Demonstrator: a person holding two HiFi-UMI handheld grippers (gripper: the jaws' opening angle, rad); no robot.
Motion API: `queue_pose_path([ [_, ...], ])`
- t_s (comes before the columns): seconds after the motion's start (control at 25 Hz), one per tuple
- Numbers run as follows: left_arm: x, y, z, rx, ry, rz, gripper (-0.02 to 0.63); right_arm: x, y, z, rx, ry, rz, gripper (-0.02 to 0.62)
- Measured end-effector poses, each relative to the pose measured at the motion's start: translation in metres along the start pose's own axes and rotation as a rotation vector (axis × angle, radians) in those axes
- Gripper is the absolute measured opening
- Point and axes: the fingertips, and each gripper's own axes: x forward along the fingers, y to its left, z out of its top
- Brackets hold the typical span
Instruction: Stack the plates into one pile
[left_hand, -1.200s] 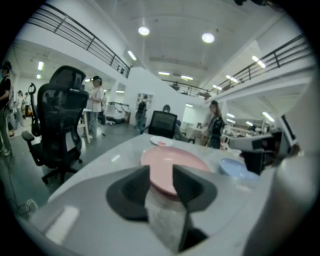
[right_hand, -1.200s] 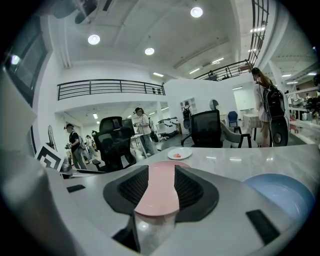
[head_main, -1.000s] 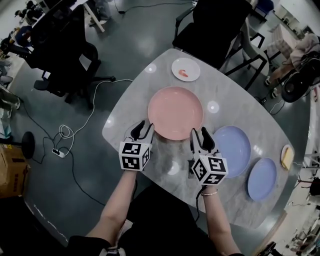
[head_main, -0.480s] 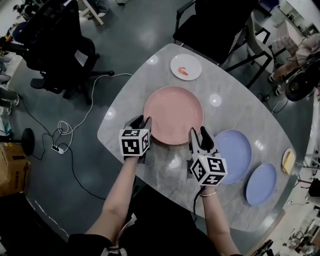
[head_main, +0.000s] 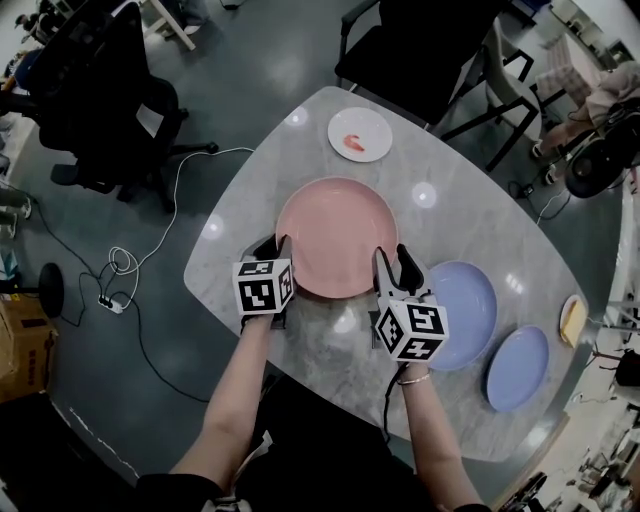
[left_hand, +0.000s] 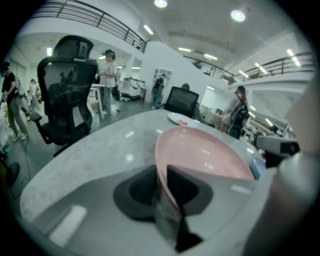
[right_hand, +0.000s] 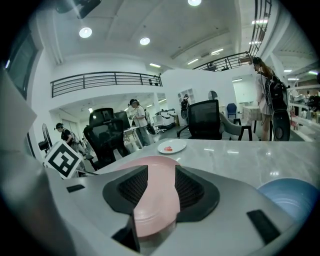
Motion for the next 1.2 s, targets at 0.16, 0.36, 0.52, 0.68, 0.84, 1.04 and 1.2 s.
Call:
queue_pose_path([
  [0.16, 0.001, 0.001, 0.003, -0.007, -0.004, 0.017, 0.058, 0.017, -0.018, 0.001, -0.039, 0.034, -0.06, 0.16],
  [0.36, 0.001, 0.0, 0.003, -0.008, -0.011, 0.018, 0.058, 0.041, -0.039, -0.01, -0.063, 0.164, -0.087, 0.184],
  [0.52, 0.001, -0.001, 0.002, -0.009, -0.009, 0.015, 0.058, 0.055, -0.046, -0.023, -0.07, 0.264, -0.09, 0.192],
  [0.68, 0.002, 0.0, 0.003, -0.011, -0.011, 0.014, 0.058, 0.063, -0.045, -0.034, -0.124, 0.349, -0.093, 0.19],
  [0.84, 0.002, 0.0, 0.002, -0.011, -0.013, 0.014, 0.058, 0.068, -0.045, -0.046, -0.158, 0.427, -0.101, 0.169],
  [1.04, 0.001, 0.0, 0.002, -0.017, -0.015, 0.02, 0.055, 0.069, -0.055, -0.045, -0.172, 0.426, -0.166, 0.052],
  [1.2, -0.001, 0.004, 0.003, -0.063, 0.002, 0.006, 0.044, 0.066, -0.049, -0.042, -0.14, 0.418, -0.162, 0.041],
])
